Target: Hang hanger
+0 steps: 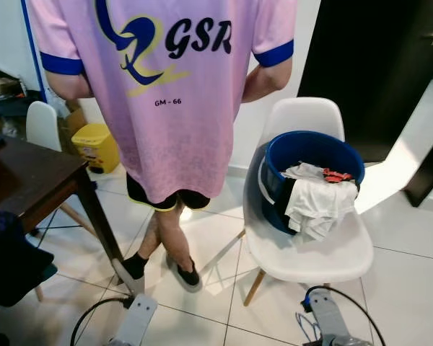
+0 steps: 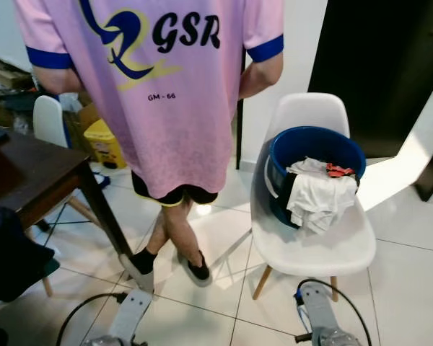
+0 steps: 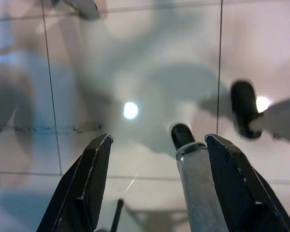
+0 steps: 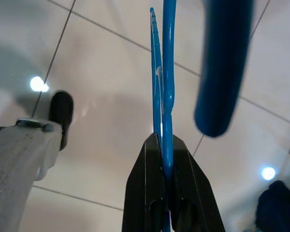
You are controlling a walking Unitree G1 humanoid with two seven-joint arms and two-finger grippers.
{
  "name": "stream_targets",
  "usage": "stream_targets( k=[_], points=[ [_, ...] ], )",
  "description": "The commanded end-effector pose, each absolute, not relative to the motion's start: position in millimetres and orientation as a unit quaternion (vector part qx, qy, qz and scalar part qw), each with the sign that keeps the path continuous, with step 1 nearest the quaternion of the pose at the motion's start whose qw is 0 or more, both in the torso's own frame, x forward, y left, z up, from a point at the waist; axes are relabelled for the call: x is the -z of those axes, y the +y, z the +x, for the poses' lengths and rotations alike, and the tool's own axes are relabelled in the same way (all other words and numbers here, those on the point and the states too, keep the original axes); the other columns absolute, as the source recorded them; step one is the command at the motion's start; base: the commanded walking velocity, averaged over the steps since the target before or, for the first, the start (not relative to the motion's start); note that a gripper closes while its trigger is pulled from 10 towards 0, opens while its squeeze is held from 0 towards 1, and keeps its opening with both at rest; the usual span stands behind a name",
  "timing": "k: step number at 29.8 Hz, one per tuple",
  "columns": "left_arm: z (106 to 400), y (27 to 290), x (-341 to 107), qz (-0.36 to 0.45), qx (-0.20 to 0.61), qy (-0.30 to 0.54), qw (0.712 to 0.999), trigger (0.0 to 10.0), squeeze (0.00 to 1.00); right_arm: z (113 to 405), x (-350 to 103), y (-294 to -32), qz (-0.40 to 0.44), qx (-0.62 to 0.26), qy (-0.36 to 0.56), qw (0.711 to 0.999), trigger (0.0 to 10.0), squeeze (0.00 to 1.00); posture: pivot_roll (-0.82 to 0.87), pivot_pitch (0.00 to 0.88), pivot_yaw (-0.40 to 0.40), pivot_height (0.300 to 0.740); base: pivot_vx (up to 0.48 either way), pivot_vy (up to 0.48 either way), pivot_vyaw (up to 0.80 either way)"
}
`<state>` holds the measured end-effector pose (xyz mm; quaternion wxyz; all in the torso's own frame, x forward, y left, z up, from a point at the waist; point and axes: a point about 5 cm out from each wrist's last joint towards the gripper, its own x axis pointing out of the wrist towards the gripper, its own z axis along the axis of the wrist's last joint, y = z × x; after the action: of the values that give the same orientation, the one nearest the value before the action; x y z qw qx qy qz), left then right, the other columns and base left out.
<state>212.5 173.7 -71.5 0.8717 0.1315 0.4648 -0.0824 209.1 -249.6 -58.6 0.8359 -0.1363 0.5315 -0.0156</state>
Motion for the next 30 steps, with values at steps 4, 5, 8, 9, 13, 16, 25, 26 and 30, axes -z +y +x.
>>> stream_targets(
  k=[4,5,8,9,13,16,25,26,30],
  points=[
    [216,179,69,0.118,0.069,0.459,0.878,10.0,0.0,217,55,-248,-0.135,0.017,0.517,0.845,10.0,0.0,-0.01,0.0,-0.001,0.74,0.0,-0.388,0.0],
    [218,179,68,0.114,0.065,0.456,0.88,10.0,0.0,220,52,-249,-0.133,0.023,0.509,0.85,10.0,0.0,-0.01,0.0,0.009,0.74,0.0,-0.409,0.0],
    [218,179,68,0.103,0.06,0.455,0.883,10.0,0.0,222,51,-250,-0.126,0.029,0.504,0.854,10.0,0.0,-0.02,0.0,0.015,0.74,0.0,-0.414,0.0],
    [218,179,68,0.103,0.06,0.455,0.883,10.0,0.0,222,51,-250,-0.126,0.029,0.504,0.854,10.0,0.0,-0.02,0.0,0.015,0.74,0.0,-0.416,0.0],
    [219,179,67,0.1,0.059,0.452,0.884,10.0,0.0,222,51,-250,-0.127,0.029,0.502,0.855,10.0,0.0,-0.02,0.0,0.014,0.74,0.0,-0.433,0.0],
    [219,179,67,0.096,0.059,0.449,0.886,10.0,0.0,222,51,-249,-0.135,0.022,0.504,0.853,10.0,0.0,-0.02,0.0,0.007,0.74,0.0,-0.466,0.0],
    [220,179,66,0.103,0.07,0.446,0.886,10.0,0.0,223,51,-249,-0.138,0.024,0.501,0.854,10.0,0.0,-0.03,0.0,0.01,0.74,0.0,-0.468,0.0],
    [220,179,66,0.103,0.07,0.446,0.886,10.0,0.0,223,51,-249,-0.138,0.024,0.501,0.854,10.0,0.0,-0.03,0.0,0.01,0.74,0.0,-0.469,0.0],
    [220,179,66,0.091,0.066,0.438,0.892,10.0,0.0,223,51,-249,-0.141,0.027,0.499,0.855,10.0,0.0,-0.03,0.0,0.012,0.74,0.0,-0.469,0.0]
  ],
)
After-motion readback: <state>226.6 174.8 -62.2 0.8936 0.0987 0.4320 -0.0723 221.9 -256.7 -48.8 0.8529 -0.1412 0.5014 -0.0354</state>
